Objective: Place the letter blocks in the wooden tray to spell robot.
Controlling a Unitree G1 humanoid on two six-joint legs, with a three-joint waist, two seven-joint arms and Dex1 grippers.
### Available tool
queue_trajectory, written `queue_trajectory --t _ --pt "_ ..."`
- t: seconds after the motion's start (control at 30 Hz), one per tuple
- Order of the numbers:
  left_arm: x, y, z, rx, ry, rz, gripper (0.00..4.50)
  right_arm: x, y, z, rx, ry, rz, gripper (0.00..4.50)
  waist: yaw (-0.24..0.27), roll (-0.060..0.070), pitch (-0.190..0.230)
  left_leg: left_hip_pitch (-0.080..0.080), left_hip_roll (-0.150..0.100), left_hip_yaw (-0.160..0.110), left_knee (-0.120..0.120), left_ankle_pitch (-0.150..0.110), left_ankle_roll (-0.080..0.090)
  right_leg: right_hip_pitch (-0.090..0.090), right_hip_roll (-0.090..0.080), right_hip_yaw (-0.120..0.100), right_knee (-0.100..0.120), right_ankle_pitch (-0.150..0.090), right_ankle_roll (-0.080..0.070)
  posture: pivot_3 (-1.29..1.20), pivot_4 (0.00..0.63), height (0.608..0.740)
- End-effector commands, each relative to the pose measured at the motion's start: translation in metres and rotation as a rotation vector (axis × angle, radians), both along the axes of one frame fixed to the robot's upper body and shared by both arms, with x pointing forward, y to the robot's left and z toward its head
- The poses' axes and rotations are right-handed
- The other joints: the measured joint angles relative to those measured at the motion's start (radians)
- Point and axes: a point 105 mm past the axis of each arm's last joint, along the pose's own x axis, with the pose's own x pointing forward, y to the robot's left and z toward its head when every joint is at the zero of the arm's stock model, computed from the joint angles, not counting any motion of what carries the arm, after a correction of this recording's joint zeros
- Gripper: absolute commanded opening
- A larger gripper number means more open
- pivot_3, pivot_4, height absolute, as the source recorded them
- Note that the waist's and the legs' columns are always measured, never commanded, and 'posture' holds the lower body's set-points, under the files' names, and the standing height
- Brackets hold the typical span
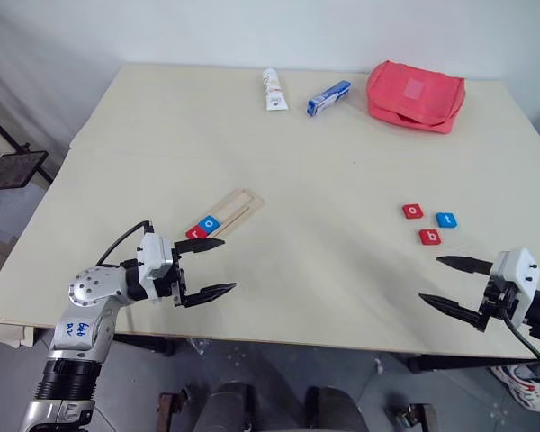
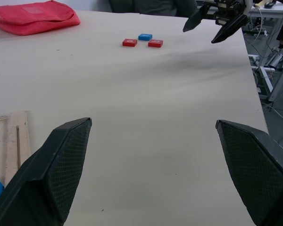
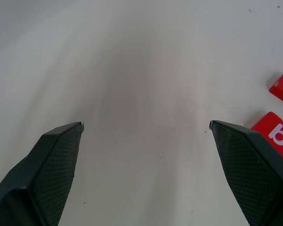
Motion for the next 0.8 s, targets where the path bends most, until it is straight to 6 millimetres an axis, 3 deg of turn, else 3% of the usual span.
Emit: queue_trajectory --t 0.03,0.2,0.33,0.4,0.57,0.8 --pt "-0.005 -0.005 0.008 -0.012 -0.054 -0.004 4.5 0.004 -0.003 0.015 -0.018 -0.057 -0.005 4.48 0.0 0.0 0.0 0.0 0.0 0.0 0.0 0.0 0.0 0.0 0.0 0.0 0.0 0.0 0.0 0.0 0.15 0.74" --pt "0.001 -0.003 0.013 -0.036 -0.055 0.083 4.5 0.006 0.003 0.018 -0.009 -0.062 0.005 4.48 0.002 0.0 0.0 0.0 0.0 -0.001 0.001 0.0 0.0 0.001 0.0 0.0 0.0 0.0 0.0 0.0 0.15 0.74" --pt "0.0 0.012 0.008 -0.031 -0.006 0.235 4.5 0.015 0.009 0.025 0.01 -0.083 0.006 4.48 -0.002 0.0 0.0 0.0 0.0 -0.001 0.001 0.0 0.0 0.001 -0.001 0.0 0.0 0.0 0.0 0.0 0.15 0.74" --pt "-0.005 0.023 0.007 -0.049 0.041 0.325 4.5 0.018 0.012 0.027 0.011 -0.086 0.013 4.48 -0.008 0.0 0.0 0.0 0.001 -0.001 0.001 0.0 0.0 0.0 0.0 0.0 0.0 0.0 0.0 0.0 0.15 0.74" --pt "-0.021 0.034 0.006 -0.018 0.053 0.315 4.5 0.027 0.017 0.03 0.025 -0.102 0.021 4.48 -0.003 0.0 0.001 0.0 0.002 -0.001 0.002 -0.001 -0.001 0.001 0.001 0.005 0.0 0.0 0.0 0.0 0.15 0.74" --pt "0.01 0.04 0.017 0.061 0.05 0.434 4.5 0.039 0.032 0.033 0.045 -0.113 0.072 4.48 0.003 0.0 0.001 -0.002 0.0 -0.005 0.005 -0.001 -0.001 0.002 0.0 0.006 0.0 0.0 0.0 0.0 0.15 0.74"
